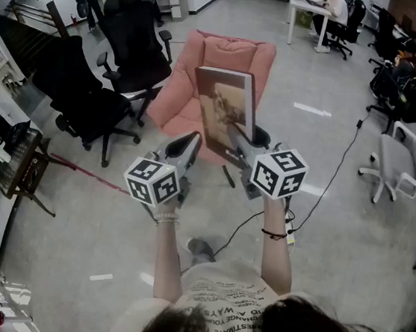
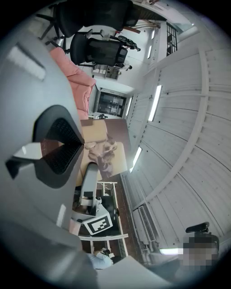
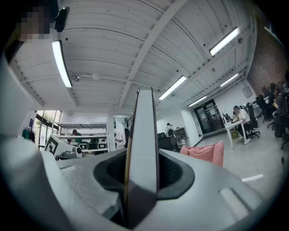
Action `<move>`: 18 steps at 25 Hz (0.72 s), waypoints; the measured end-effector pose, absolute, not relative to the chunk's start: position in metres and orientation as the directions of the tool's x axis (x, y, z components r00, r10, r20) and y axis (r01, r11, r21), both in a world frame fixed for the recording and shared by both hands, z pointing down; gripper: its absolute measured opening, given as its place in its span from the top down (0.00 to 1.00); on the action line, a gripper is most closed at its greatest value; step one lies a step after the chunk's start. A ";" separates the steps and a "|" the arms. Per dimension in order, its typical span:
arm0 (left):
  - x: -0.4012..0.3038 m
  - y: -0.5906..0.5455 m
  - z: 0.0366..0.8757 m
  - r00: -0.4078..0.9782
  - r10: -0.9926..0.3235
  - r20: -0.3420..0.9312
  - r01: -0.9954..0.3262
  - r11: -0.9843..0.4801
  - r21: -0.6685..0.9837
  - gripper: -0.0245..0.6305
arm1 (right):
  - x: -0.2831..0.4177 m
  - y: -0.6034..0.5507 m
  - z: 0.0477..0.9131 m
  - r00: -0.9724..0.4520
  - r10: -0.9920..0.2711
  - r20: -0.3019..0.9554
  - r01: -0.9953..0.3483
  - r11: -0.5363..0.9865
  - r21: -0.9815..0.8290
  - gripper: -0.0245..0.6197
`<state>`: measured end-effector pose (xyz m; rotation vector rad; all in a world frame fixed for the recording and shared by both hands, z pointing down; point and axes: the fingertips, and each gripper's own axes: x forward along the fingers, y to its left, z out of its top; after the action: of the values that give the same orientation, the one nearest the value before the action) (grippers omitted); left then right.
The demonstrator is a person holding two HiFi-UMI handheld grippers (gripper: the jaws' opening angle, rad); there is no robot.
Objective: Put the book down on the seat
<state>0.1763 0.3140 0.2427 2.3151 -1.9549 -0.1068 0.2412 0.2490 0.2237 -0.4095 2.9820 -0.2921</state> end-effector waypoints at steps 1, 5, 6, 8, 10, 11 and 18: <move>0.177 0.315 0.242 0.169 -0.985 0.017 -0.978 -0.165 0.131 0.98 | 0.242 0.250 0.223 -0.957 -0.277 -0.088 -0.254 0.945 -0.208 0.74; 0.180 0.316 0.243 0.170 -0.985 0.018 -0.976 -0.166 0.137 0.98 | 0.244 0.251 0.223 -0.957 -0.277 -0.082 -0.255 0.944 -0.209 0.74; 0.181 0.315 0.244 0.171 -0.985 0.018 -0.976 -0.167 0.138 0.98 | 0.245 0.251 0.224 -0.957 -0.280 -0.080 -0.258 0.943 -0.209 0.74; 0.183 0.315 0.248 0.175 -0.984 0.018 -0.975 -0.171 0.142 0.98 | 0.248 0.250 0.227 -0.955 -0.287 -0.079 -0.266 0.941 -0.209 0.74; 0.186 0.316 0.251 0.181 -0.983 0.019 -0.973 -0.176 0.150 0.98 | 0.251 0.250 0.229 -0.953 -0.294 -0.078 -0.273 0.938 -0.212 0.74; 0.187 0.316 0.253 0.183 -0.983 0.019 -0.972 -0.178 0.155 0.98 | 0.253 0.249 0.230 -0.951 -0.298 -0.078 -0.277 0.937 -0.212 0.74; 0.195 0.317 0.260 0.175 -0.984 0.028 -0.971 -0.168 0.172 0.98 | 0.267 0.242 0.238 -0.947 -0.317 -0.059 -0.295 0.926 -0.237 0.74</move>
<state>0.1952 0.3175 0.2598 2.2882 -1.9215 -0.1337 0.2666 0.2419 0.2376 -0.4762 2.9880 -0.3448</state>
